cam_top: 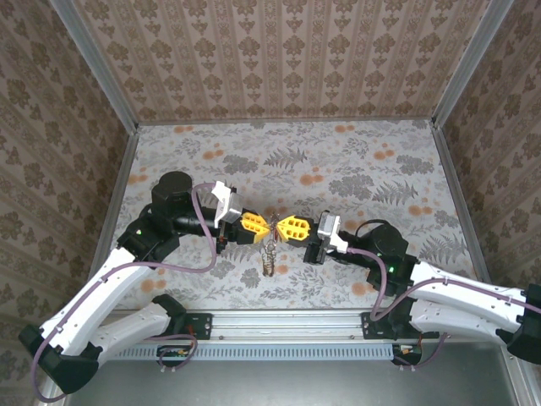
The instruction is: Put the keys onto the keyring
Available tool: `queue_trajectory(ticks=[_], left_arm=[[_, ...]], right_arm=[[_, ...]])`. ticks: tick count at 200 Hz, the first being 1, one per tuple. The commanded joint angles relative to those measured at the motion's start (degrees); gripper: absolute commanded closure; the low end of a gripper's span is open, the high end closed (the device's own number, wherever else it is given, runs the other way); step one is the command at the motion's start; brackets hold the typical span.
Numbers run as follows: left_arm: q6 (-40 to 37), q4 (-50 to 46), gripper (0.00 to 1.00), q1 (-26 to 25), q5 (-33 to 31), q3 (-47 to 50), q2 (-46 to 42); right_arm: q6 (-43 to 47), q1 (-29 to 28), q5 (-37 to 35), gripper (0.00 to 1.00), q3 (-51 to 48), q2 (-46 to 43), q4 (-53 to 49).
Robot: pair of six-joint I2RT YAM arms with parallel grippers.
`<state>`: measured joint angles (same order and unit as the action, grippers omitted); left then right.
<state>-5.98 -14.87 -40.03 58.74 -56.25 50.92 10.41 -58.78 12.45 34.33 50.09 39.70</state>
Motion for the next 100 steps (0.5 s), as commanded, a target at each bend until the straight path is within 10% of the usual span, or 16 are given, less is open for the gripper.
queue_trajectory(ticks=[1,100], left_arm=[[0.5,2.1,1.0,0.4,1.4,-0.3,-0.8],[0.4,2.0,1.0,0.4,0.4,-0.1,-1.3]], right_arm=[[-1.2,-0.4,0.3,1.0,0.1,0.5,2.8],[-1.9,-0.4,0.0,1.0,-0.2,-0.2,2.6]])
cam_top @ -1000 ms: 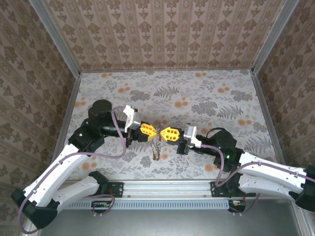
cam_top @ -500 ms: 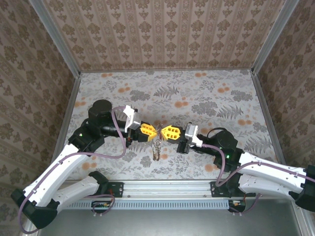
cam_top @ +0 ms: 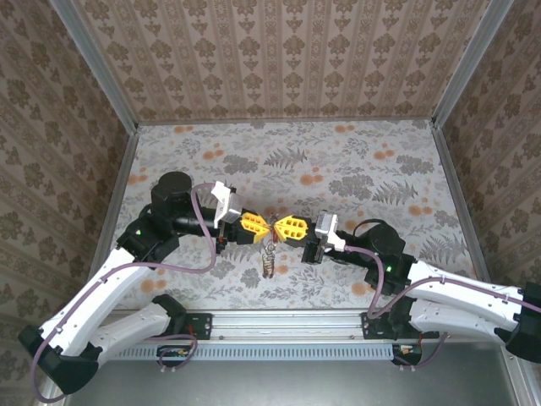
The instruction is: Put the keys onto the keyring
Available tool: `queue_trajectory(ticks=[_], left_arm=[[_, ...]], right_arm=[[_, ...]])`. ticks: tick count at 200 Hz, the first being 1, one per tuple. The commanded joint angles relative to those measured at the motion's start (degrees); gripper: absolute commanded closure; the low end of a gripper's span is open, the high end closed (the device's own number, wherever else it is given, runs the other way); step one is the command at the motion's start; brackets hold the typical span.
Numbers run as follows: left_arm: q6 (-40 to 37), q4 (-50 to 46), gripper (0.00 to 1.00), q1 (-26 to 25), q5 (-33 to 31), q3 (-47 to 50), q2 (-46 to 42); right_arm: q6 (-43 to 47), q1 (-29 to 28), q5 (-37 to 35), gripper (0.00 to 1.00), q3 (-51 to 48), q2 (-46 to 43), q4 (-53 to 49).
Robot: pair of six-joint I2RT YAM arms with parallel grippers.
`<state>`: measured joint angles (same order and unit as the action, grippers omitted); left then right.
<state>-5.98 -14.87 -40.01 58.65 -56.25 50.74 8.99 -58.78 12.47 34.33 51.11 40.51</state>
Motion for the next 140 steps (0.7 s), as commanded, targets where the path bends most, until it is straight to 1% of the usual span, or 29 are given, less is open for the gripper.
queue_trajectory(ticks=[1,64,140], left_arm=[[0.4,2.0,1.0,0.4,0.5,0.0,-1.1],[0.5,2.2,1.0,0.4,0.5,0.0,-1.0],[0.4,2.0,1.0,0.4,0.6,-0.2,-1.1]], right_arm=[[-0.5,-0.4,-0.1,1.0,-0.2,-1.2,1.8],[-1.2,-0.6,-0.3,1.0,-1.0,-1.8,1.9],[-1.8,-0.6,0.5,1.0,-0.3,-0.2,2.5]])
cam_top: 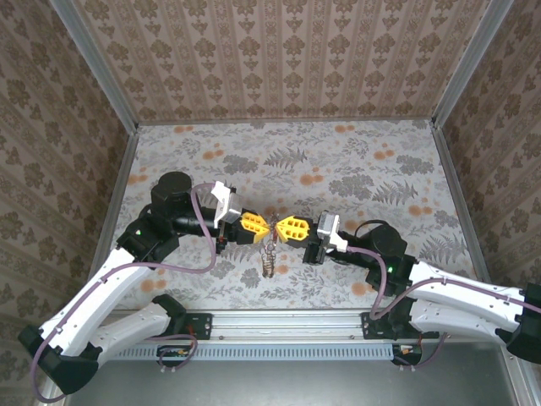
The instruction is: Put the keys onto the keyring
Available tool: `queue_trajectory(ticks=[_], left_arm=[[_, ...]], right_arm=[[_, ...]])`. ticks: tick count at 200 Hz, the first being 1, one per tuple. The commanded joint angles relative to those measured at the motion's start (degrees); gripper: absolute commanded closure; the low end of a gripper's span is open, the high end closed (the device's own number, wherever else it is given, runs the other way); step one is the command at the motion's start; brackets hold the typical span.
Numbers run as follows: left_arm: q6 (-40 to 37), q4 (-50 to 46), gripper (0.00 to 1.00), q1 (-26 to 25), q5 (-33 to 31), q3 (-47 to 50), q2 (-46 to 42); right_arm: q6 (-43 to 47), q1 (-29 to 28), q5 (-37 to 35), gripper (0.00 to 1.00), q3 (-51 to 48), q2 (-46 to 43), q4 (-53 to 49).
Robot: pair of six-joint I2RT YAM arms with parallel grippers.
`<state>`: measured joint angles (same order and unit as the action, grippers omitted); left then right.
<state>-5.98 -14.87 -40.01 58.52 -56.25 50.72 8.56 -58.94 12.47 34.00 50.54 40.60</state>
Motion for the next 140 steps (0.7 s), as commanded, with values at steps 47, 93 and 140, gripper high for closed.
queue_trajectory(ticks=[47,93,140], left_arm=[[0.4,2.1,1.0,0.5,0.7,-0.2,-1.1],[0.2,1.9,1.0,0.4,0.5,-0.1,-1.1],[0.3,2.1,1.0,0.5,0.9,-0.3,-0.7]], right_arm=[[-1.5,-0.4,0.4,1.0,0.2,0.7,2.5],[-1.6,-0.4,0.0,1.0,-0.6,-1.2,1.9],[-1.9,-0.6,-0.2,1.0,-1.2,-1.9,1.6]])
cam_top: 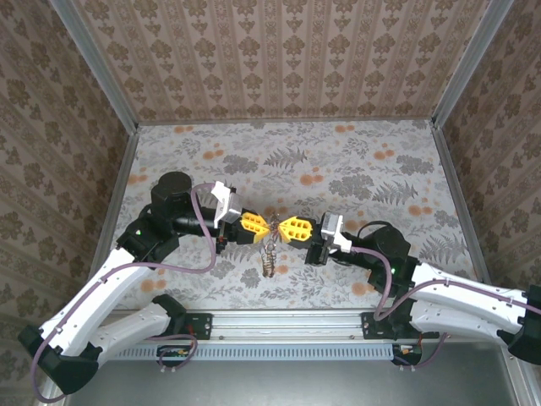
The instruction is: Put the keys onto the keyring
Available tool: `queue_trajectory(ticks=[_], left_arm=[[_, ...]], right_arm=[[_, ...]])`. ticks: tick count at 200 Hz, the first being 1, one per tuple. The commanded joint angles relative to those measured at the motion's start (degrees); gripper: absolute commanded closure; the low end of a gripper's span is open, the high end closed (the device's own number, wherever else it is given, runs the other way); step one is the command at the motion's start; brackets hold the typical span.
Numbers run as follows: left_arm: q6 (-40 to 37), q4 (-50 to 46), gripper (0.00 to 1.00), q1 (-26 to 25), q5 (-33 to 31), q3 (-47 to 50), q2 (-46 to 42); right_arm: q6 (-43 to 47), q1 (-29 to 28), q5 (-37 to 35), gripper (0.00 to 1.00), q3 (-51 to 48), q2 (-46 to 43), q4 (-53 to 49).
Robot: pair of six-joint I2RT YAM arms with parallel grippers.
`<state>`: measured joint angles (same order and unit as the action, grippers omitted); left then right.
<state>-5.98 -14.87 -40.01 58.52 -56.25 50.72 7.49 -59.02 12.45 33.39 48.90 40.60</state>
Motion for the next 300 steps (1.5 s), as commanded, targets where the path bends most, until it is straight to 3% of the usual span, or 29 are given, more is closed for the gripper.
queue_trajectory(ticks=[1,300], left_arm=[[0.3,2.0,1.0,0.5,0.8,-0.3,-0.7],[0.4,2.2,1.0,0.4,0.7,0.0,-1.0]], right_arm=[[-0.9,-0.5,-0.2,1.0,-0.5,-0.2,1.6],[-1.1,-0.6,-1.8,1.0,-1.2,2.0,6.2]])
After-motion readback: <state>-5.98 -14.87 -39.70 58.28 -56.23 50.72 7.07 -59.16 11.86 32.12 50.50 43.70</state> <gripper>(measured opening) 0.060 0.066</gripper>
